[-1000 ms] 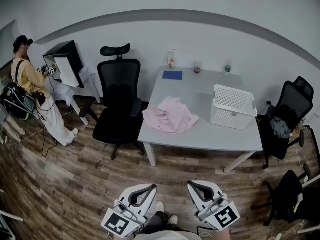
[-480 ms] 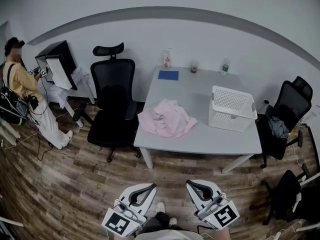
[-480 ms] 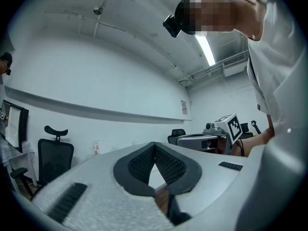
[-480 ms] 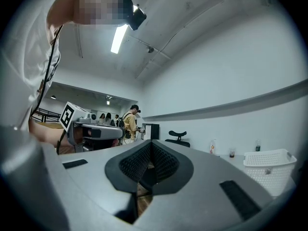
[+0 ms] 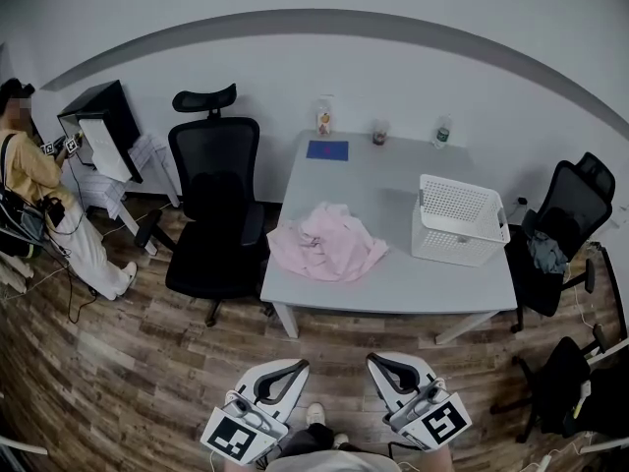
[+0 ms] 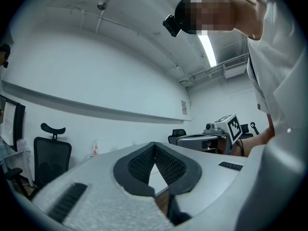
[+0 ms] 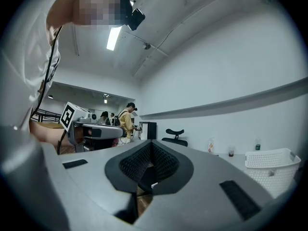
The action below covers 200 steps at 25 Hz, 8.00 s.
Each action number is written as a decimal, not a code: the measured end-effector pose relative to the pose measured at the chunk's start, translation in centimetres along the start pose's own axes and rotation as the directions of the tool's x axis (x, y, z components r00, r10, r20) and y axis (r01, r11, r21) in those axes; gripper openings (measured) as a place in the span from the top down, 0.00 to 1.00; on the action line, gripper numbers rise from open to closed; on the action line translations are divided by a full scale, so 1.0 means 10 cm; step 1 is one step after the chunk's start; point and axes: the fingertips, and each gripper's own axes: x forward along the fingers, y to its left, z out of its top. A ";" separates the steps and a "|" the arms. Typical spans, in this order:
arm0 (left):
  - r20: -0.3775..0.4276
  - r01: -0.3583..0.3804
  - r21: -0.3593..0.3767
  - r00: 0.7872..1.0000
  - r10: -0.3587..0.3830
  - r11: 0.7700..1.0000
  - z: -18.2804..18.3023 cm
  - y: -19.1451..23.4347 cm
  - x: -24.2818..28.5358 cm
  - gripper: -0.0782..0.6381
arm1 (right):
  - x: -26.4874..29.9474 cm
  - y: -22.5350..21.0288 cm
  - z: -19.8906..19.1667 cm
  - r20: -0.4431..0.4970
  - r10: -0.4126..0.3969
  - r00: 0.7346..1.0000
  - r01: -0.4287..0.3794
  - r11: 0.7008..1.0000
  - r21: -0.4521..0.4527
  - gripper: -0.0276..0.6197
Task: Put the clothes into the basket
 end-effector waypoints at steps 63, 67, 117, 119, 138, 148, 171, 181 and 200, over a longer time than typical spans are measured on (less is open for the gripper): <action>-0.076 -0.160 -0.204 0.986 0.147 0.966 -0.59 1.64 1.81 0.88 | 1.49 -2.05 -0.29 0.029 0.111 0.993 -0.111 0.994 0.022 0.95; -0.090 -0.158 -0.202 0.986 0.142 0.967 -0.67 1.81 1.89 0.88 | 1.64 -2.17 -0.35 0.010 0.108 0.994 -0.108 0.994 0.024 0.95; -0.181 -0.028 -0.204 0.983 -0.010 0.979 -1.58 3.50 2.77 0.88 | 3.39 -3.24 -1.21 -0.423 0.112 0.899 -0.218 0.953 -0.210 0.60; -0.200 -0.038 -0.208 0.980 -0.005 0.977 -1.63 3.48 2.79 0.88 | 3.42 -3.24 -1.34 -0.465 0.135 0.875 -0.259 0.942 -0.215 0.57; -0.250 -0.027 -0.215 0.968 -0.029 0.976 -2.10 3.36 3.04 0.88 | 3.48 -3.15 -2.51 -0.749 0.305 0.588 -0.531 0.844 -0.074 0.26; -0.286 -0.026 -0.262 0.957 -0.052 0.965 -2.32 3.33 3.07 0.88 | 3.52 -3.09 -3.03 -0.776 0.338 0.532 -0.528 0.849 0.007 0.07; -0.319 -0.002 -0.279 0.944 -0.091 0.960 -2.49 3.28 3.09 0.88 | 3.63 -3.07 -3.95 -0.815 0.332 0.475 -0.479 0.874 0.077 0.07; -0.337 0.009 -0.274 0.936 -0.105 0.962 -2.55 3.24 3.07 0.88 | 3.63 -3.05 -4.07 -0.796 0.308 0.521 -0.464 0.885 0.038 0.14; -0.353 0.008 -0.269 0.930 -0.107 0.963 -2.57 3.18 3.05 0.88 | 3.56 -3.02 -4.02 -0.778 0.286 0.560 -0.359 0.930 0.083 0.66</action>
